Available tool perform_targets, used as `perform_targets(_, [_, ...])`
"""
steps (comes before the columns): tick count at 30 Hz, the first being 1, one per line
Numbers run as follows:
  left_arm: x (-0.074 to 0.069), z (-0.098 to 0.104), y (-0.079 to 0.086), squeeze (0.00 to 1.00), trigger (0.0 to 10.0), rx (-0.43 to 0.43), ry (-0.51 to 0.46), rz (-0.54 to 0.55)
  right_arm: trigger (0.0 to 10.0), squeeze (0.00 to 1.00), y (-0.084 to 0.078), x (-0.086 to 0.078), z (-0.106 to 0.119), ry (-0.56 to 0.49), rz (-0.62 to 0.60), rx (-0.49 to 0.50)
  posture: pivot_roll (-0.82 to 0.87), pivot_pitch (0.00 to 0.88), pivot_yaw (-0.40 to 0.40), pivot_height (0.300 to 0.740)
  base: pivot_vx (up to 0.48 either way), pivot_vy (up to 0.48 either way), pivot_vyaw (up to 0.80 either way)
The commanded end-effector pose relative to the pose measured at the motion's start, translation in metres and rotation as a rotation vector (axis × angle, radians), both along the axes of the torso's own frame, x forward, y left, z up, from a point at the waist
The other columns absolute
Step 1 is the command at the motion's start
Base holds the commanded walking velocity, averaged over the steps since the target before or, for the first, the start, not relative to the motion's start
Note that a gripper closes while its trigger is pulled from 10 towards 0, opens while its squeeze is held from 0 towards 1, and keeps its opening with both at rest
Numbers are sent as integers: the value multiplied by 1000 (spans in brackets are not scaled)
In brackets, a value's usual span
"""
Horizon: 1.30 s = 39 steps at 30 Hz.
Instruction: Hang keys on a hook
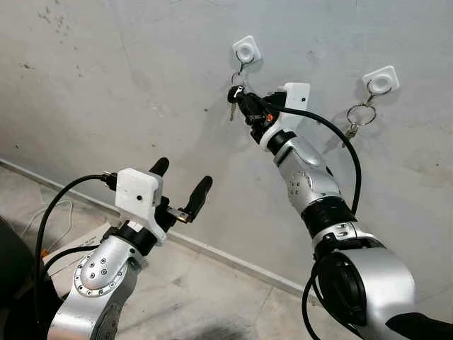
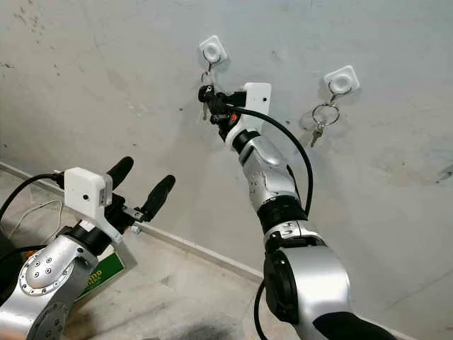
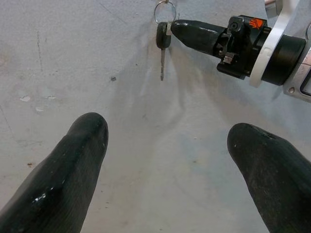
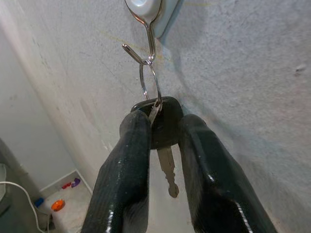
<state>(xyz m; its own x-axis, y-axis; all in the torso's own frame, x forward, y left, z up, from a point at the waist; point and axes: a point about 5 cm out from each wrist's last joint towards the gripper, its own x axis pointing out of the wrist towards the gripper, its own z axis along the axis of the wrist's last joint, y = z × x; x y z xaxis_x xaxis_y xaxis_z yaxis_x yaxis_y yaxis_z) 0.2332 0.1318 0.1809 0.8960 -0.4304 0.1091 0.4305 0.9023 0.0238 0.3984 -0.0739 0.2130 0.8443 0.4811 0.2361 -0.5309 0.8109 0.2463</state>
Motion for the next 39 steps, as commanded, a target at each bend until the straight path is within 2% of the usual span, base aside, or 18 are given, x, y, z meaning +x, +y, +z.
perform_targets(1, [-1,3,1,0,10000,4,-6,1,10000,1000,0,1,2,4,1,10,205,89,6,740,0,0,0])
perform_targets(8, [-1,2,1,0,10000,5,-5,-1,10000,1000,0,0,2,-6,-2,-4,205,89,6,740,0,0,0])
perform_targets(11, [-1,1,1,0,10000,5,-3,0,10000,1000,-4,-2,-7,-22,-27,-78,205,89,6,740,0,0,0])
perform_targets(18, [-1,-1,0,0,10000,5,1,-3,10000,1000,-17,-10,-27,-14,-28,-134,189,84,11,740,0,0,0])
perform_targets(19, [0,-1,-1,0,10000,5,2,-8,10000,1000,-23,-15,-36,-10,-26,-153,189,84,11,740,0,0,0])
perform_targets(28, [1,-6,1,0,10000,12,13,-12,10000,1000,-36,-36,-65,19,0,-223,178,74,16,740,0,0,0])
perform_targets(34, [-2,-25,4,0,10000,32,70,-1,10000,1000,-50,-62,-91,69,-1,-286,150,63,21,740,0,0,0])
perform_targets(35, [-2,-33,5,0,10000,47,90,3,10000,1000,-51,-71,-97,68,0,-324,135,57,22,740,0,0,0])
perform_targets(36, [-2,-33,5,0,10000,47,90,3,10000,1000,-51,-71,-97,68,0,-324,135,57,22,740,0,0,0])
perform_targets(39, [-1,-53,12,0,10000,66,153,52,10000,1000,-56,-87,-109,106,-20,-337,116,47,25,740,0,0,0])
